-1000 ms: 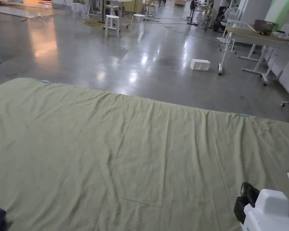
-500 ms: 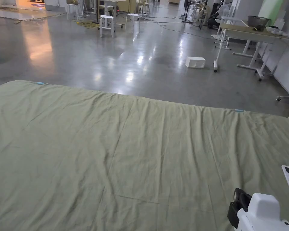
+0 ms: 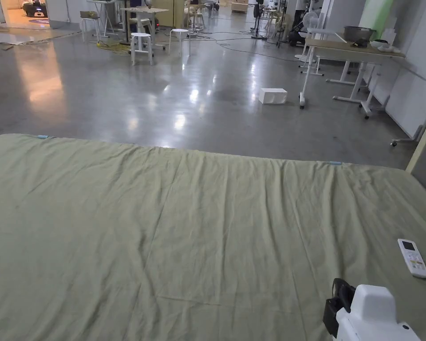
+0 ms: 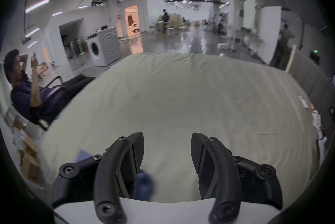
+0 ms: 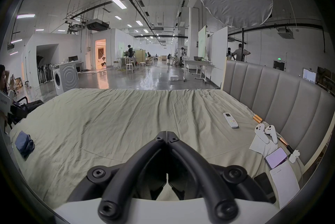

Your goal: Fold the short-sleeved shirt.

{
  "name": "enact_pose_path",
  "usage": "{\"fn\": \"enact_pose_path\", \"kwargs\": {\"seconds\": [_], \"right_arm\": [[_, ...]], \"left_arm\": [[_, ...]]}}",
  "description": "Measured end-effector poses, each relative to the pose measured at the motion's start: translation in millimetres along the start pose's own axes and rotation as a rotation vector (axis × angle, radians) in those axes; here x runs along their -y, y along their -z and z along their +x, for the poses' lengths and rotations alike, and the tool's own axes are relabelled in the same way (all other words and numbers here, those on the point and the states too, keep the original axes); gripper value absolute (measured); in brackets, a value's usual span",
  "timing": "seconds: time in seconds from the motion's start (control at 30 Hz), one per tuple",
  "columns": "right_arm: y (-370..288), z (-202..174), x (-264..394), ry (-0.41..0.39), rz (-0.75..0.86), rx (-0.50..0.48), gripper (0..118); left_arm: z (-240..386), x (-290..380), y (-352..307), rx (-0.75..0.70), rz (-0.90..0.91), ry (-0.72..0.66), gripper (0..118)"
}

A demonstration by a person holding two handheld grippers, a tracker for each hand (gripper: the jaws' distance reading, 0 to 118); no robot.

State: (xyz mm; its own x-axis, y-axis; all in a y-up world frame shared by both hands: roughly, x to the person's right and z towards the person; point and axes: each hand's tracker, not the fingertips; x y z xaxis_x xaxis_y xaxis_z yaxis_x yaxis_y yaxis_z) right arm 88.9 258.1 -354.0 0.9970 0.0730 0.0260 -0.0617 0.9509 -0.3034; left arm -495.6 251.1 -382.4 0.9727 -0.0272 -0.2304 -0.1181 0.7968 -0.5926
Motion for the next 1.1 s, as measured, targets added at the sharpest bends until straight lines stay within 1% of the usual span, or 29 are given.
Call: {"fn": "enact_pose_path", "kwargs": {"seconds": [0.17, 0.23, 0.33, 0.37, 0.43, 0.5, 0.57, 0.63, 0.73, 0.8, 0.83, 0.97, 1.1], "right_arm": [[3.3, -4.7, -2.7, 0.016, 0.017, -0.001, 0], [6.2, -7.2, -3.2, 0.019, 0.024, 0.001, 0], [9.5, -11.2, -3.9, 0.02, 0.041, 0.002, 0], [10.3, -12.9, -3.9, 0.017, 0.05, 0.003, 0], [12.3, -15.8, -5.2, 0.008, 0.058, 0.001, 0], [13.2, -17.3, -6.8, 0.01, 0.07, 0.0, 0], [14.4, -18.0, -8.7, 0.006, 0.079, 0.0, 0], [15.2, -16.7, -10.1, 0.003, 0.091, 0.002, 0], [16.6, -13.6, -11.5, 0.007, 0.102, 0.006, 0], [16.9, -11.5, -11.9, 0.008, 0.107, 0.012, 0], [16.7, -9.9, -11.9, 0.012, 0.108, 0.013, 0], [12.7, -5.3, -11.2, 0.018, 0.114, 0.012, 0], [10.2, -3.4, -11.0, -0.006, 0.12, 0.02, 0]], "left_arm": [[87.5, 24.2, -5.9, 0.093, 0.11, 0.0, 54], [125.1, 36.2, -22.3, 0.093, 0.209, 0.009, 53], [164.2, 43.2, -39.8, 0.099, 0.288, 0.034, 49], [175.0, 47.4, -38.2, 0.096, 0.319, 0.038, 46], [193.0, 46.1, -45.9, 0.056, 0.375, 0.035, 33], [211.6, 42.9, -56.0, 0.073, 0.396, 0.032, 23], [221.3, 38.3, -58.1, 0.078, 0.413, 0.045, 13], [235.9, 33.2, -64.1, 0.062, 0.431, 0.078, 9], [241.0, 30.1, -64.9, 0.091, 0.437, 0.101, 8], [248.1, 30.8, -69.0, 0.082, 0.442, 0.105, 3], [247.7, 31.4, -69.7, 0.081, 0.443, 0.106, 3], [246.5, 32.6, -68.8, 0.089, 0.419, 0.044, 1], [246.4, 32.9, -67.1, 0.096, 0.422, 0.011, 1]]}}
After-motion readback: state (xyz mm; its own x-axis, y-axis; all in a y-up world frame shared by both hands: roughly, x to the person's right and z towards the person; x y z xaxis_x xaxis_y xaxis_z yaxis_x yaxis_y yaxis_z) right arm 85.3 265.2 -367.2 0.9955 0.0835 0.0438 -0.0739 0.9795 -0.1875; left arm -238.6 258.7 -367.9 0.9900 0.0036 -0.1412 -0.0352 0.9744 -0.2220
